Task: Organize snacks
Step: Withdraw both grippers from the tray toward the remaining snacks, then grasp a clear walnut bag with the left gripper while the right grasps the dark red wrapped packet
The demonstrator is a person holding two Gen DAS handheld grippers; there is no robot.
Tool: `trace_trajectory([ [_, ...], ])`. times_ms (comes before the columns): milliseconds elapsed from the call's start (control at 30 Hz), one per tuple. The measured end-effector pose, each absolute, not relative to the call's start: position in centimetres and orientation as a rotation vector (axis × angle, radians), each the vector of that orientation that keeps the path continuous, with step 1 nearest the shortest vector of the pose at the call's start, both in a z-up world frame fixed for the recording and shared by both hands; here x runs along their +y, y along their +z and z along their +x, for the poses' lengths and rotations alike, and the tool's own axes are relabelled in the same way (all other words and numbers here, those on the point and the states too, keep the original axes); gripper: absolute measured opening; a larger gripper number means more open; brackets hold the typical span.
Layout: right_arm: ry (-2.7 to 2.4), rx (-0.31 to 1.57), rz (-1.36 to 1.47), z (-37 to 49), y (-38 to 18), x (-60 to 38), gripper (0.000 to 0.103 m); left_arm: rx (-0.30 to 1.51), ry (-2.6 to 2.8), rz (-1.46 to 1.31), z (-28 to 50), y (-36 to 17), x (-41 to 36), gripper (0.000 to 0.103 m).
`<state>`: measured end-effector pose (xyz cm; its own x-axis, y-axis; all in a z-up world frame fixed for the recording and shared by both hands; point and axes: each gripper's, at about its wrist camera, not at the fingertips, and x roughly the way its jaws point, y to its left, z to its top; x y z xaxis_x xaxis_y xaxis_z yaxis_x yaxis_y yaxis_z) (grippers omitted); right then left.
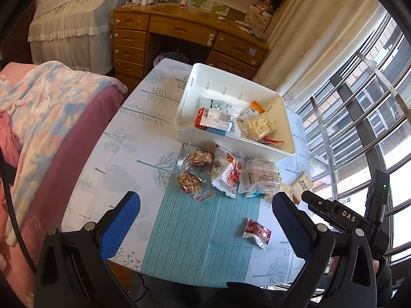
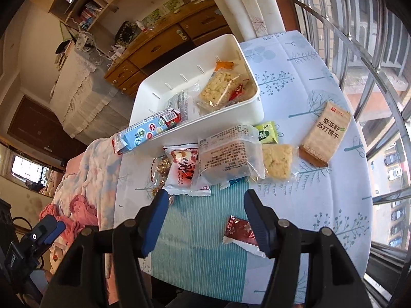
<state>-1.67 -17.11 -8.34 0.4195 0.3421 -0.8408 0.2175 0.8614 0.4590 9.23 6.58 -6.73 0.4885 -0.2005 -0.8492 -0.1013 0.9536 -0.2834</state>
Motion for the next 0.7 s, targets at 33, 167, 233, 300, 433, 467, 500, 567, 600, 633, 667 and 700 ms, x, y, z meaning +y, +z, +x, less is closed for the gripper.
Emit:
trace_trajectory([
  [33,0.063,1.162,0.571,-1.7,-8.6,-17.1,0.061,1.075,-0.067,-0.310,9.5,-6.9,7.0,0.102],
  [167,-0.025,1.193,0.615,-2.2,-9.7,-16.9,0.062,1.111,-0.099,-0.287,10.9,-7.7,8.1,0.102],
  [233,-0.068,1.208,0.639,-2.5,-10.3,-16.8,0.062,1.126,-0.120,-0.269,11.6,-8.0,8.6,0.102],
  [300,-0.119,1.228,0.665,-2.8,-11.0,-16.7,0.066,1.152,-0.143,-0.244,12.5,-8.4,8.9,0.102],
  [433,-0.225,1.253,0.739,-3.7,-12.3,-16.4,0.073,1.208,-0.212,-0.187,14.1,-9.6,9.4,0.102],
  [467,-0.249,1.255,0.761,-4.0,-12.5,-16.4,0.073,1.221,-0.230,-0.172,14.5,-9.9,9.5,0.102],
  [500,-0.275,1.257,0.783,-4.2,-12.7,-16.3,0.073,1.232,-0.247,-0.159,14.8,-10.2,9.5,0.102],
  [567,-0.322,1.256,0.818,-4.7,-13.0,-16.2,0.073,1.259,-0.290,-0.126,15.7,-10.8,9.5,0.102],
  [600,-0.353,1.257,0.835,-5.0,-13.2,-16.2,0.073,1.273,-0.313,-0.107,16.1,-11.2,9.5,0.102],
  [633,-0.378,1.260,0.848,-5.3,-13.3,-16.1,0.073,1.283,-0.331,-0.092,16.5,-11.5,9.4,0.102],
  [667,-0.406,1.263,0.866,-5.6,-13.5,-16.0,0.073,1.293,-0.349,-0.079,16.9,-11.8,9.3,0.102],
  [700,-0.426,1.265,0.884,-5.8,-13.7,-16.0,0.073,1.306,-0.374,-0.062,17.3,-12.2,9.3,0.102],
])
